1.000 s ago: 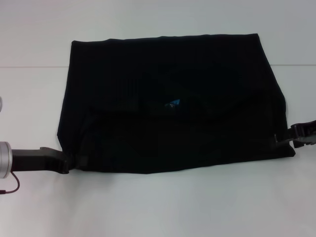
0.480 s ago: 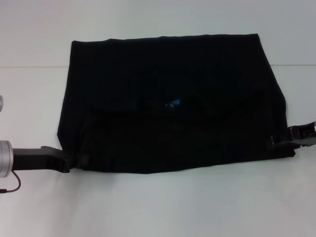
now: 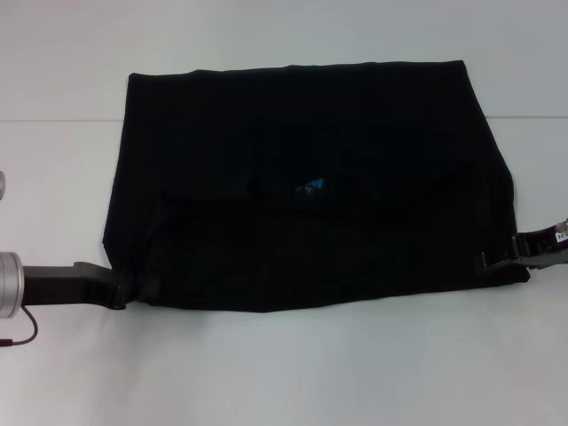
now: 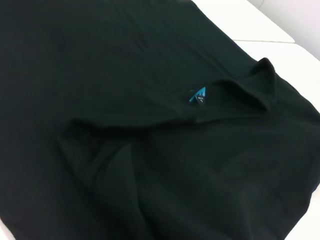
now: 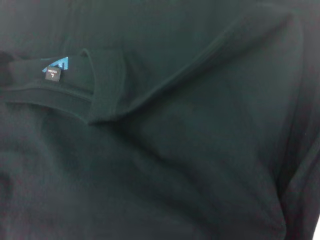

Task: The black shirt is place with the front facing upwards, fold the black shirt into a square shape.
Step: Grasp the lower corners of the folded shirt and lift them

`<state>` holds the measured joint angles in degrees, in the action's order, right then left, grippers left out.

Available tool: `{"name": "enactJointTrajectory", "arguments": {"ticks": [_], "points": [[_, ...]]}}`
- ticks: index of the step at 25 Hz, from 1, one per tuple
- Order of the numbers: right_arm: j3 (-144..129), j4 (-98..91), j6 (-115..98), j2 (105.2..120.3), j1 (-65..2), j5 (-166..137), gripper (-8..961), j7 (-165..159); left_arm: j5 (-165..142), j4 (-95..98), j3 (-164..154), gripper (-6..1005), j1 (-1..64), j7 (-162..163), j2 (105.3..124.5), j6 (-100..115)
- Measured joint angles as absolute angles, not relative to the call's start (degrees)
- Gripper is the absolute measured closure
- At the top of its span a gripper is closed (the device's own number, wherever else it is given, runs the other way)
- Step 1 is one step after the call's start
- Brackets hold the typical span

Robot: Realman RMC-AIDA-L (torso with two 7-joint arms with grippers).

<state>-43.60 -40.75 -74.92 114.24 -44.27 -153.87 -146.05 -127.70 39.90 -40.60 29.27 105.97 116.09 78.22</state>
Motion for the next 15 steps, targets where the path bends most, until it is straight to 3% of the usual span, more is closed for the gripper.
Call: {"name": "enactJointTrajectory", "arguments": {"ticks": [1,3,15], "points": [[-43.59,-40.79,-74.91,114.26,-44.20,-153.85,133,-145.88,-127.70,39.90,-40.60,983,29.27,105.96,116.09,78.23],[-43.60,-40.83,-74.89,114.27,-44.08,-153.82,314,-145.71,-127.69,39.90,-40.60,983,29.27,105.96,116.09,78.28],[-43.28,-40.83,-74.88,114.25,-43.80,-153.80,789,-145.14,-127.77,39.90,-40.56,982,29.34,106.12,116.05,78.84]]}}
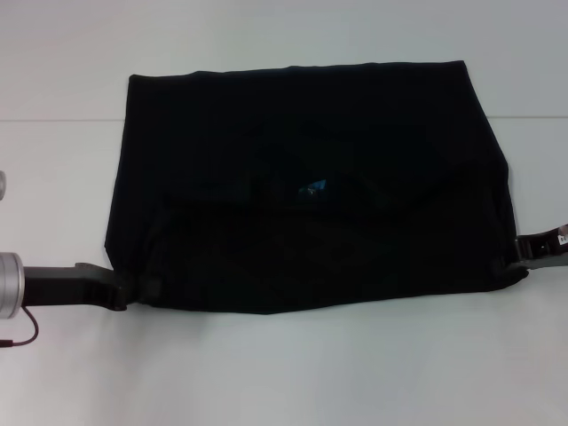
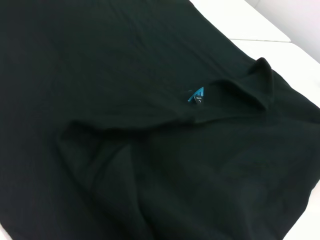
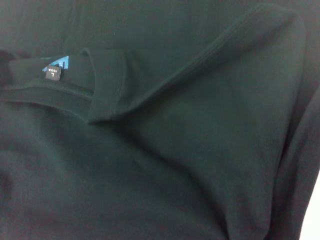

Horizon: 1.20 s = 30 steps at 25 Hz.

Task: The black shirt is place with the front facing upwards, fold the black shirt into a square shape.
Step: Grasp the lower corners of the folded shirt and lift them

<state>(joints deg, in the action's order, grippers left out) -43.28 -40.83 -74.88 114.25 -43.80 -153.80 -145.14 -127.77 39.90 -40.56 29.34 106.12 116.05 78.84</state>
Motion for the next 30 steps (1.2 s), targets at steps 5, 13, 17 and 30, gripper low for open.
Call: {"name": "enactJointTrajectory", "arguments": {"ticks": [5,13,17,30], "points": [[-43.15,-40.90,-75.06,114.25,-43.75,-153.74,875,-144.97,-127.43,39.90,-40.09,982,29.16,106.26,116.12,78.96],[-42.77,-42.36,-81.07,112.99,-43.27,-151.54,876,-142.95,-127.75,40.72,-40.36,982,29.09,109.27,115.83,83.36],[-42.70,-45.82,-88.06,111.95,-41.68,-151.11,876,-141.56,-127.80,40.04,-41.17,982,29.81,112.84,114.17,91.36],[-43.55,-49.22,-112.74,112.49,-33.72,-156.70,875,-121.70,-139.89,36.08,-43.73,982,30.43,122.43,112.04,115.48]]}}
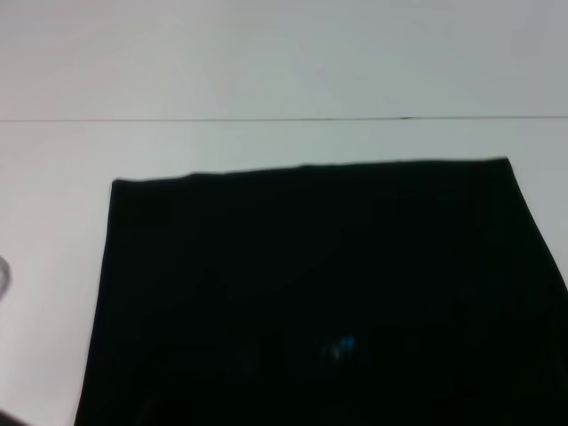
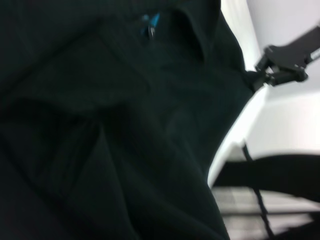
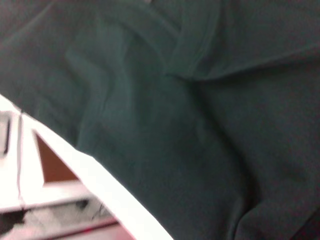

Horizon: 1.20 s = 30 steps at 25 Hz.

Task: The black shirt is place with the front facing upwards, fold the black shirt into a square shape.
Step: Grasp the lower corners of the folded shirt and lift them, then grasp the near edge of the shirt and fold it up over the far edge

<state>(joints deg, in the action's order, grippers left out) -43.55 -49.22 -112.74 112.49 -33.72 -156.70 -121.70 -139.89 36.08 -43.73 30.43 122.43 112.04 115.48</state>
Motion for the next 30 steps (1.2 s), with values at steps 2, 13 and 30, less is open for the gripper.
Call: {"name": "enactJointTrajectory", "arguments": {"ticks": [2,13,30], "points": [[-43.58,-49.11,-113.15,113.39,-33.32,-158.92,875,-119.37,-140.29,34.31,-46.41,982,31.07,122.26,111.95,116.11],[-34.89,-47.24,-112.10,112.51,-34.51,-152.22,876,-120.19,-139.60,33.08,-34.34,982,35.64,125.18,111.45,112.04],[-19.32,-24.84,-71.95,114.37,-37.58,-124.90,880,-120.33,-129.38,31.97,-17.31,983,38.04,124.04,115.52,73.31]]}}
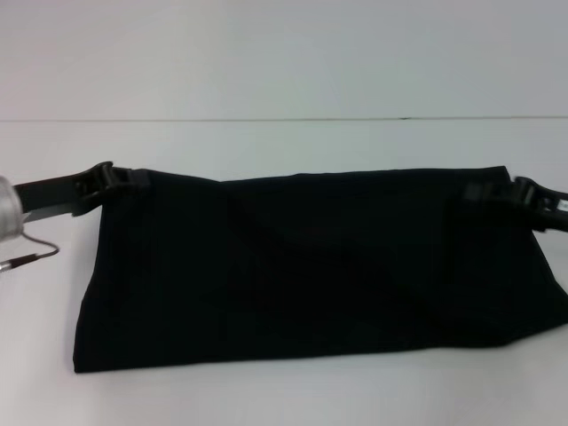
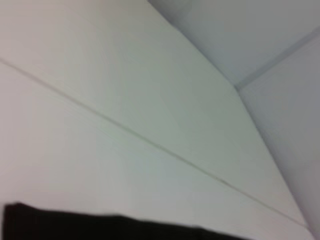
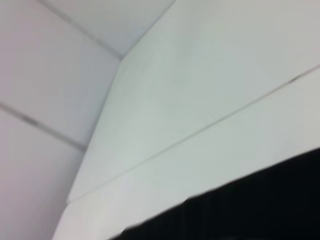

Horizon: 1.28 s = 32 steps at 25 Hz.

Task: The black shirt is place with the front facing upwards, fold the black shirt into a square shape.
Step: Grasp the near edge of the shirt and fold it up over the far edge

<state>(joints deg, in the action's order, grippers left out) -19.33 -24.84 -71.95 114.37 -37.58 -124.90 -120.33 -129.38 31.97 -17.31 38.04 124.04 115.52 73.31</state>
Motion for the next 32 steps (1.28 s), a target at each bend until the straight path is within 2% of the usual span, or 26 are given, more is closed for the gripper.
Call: {"name": "enactJointTrajectory", "arguments": {"ticks": [4,6,12,17,25,32], "points": [[-18.92,-24.53,-62.70,117.16,-37.59,-119.55,880,-117.08,-126.09,30.68,-17.40,971,38.25,120.35,117.43,65.40],[-19.27,-24.29,-59.19,118.27,-37.39,-115.35,879,-115.10,-124.48,29.88,-17.39,965,38.29,118.80,117.76,63.50],[-19.32,-23.72,-57.04,118.68,-38.19,-113.37,879,-114.26,-121.20,28.28,-17.45,947,39.01,115.88,118.04,60.26],[-19.31,-22.92,-55.00,119.45,-39.36,-111.68,879,-111.64,-119.50,27.77,-17.42,932,39.94,113.08,119.13,57.69],[-19.39,-22.05,-52.48,119.53,-40.08,-106.96,879,-108.73,-118.14,27.77,-17.39,907,41.29,110.94,120.18,52.96],[-19.43,-18.54,-44.90,119.82,-42.80,-106.67,868,-104.62,-118.11,27.77,-17.40,886,42.98,107.89,122.64,46.79]]}}
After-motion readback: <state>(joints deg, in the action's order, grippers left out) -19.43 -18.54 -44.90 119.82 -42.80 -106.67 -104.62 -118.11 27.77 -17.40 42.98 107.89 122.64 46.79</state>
